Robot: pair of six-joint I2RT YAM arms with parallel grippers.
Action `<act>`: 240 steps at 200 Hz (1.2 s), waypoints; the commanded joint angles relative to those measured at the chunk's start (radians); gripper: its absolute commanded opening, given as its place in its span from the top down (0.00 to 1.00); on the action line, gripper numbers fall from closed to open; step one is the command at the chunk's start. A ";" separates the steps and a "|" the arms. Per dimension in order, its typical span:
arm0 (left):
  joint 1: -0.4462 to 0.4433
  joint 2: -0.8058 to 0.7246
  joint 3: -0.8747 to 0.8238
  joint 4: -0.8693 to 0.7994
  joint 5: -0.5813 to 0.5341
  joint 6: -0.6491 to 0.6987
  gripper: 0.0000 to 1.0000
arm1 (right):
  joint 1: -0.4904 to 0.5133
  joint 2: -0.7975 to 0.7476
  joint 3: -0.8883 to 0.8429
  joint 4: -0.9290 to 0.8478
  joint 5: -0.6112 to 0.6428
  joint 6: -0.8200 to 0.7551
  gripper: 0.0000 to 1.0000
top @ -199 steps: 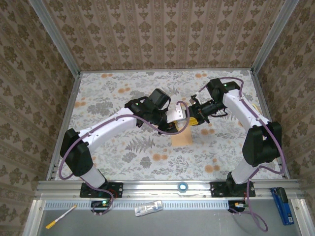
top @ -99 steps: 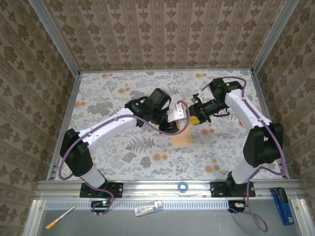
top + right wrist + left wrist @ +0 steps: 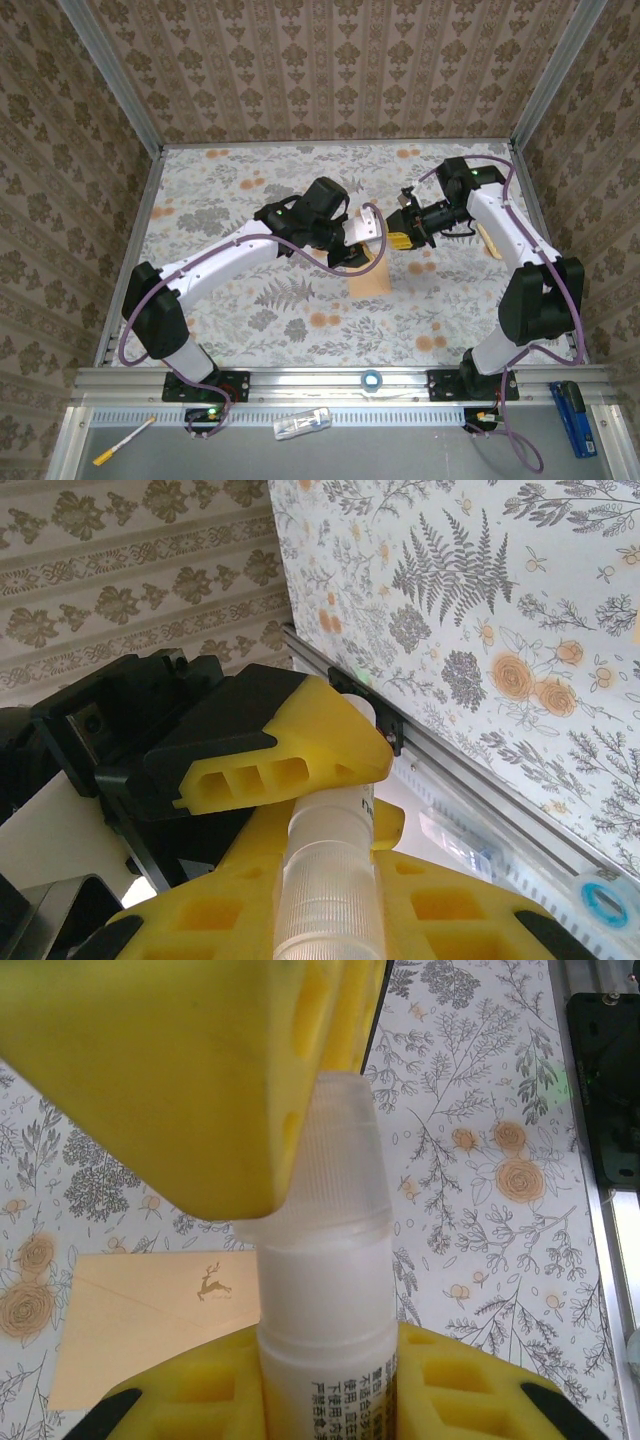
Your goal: Place the letter into the envelope and seal it
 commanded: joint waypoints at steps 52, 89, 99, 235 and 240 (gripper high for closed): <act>-0.010 -0.027 0.067 0.121 0.049 0.027 1.00 | -0.023 -0.023 -0.007 -0.013 0.019 0.012 0.74; -0.009 -0.015 0.073 0.108 0.057 0.027 1.00 | -0.028 -0.010 0.014 -0.021 0.025 0.007 0.74; -0.009 -0.014 0.073 0.105 0.059 0.027 1.00 | -0.030 -0.005 0.025 -0.025 0.025 0.004 0.74; -0.009 0.012 0.075 0.089 0.076 0.031 1.00 | -0.037 -0.010 0.073 -0.020 0.015 0.030 0.74; -0.008 0.011 0.074 0.089 0.076 0.032 1.00 | -0.038 -0.013 0.072 -0.017 0.016 0.033 0.73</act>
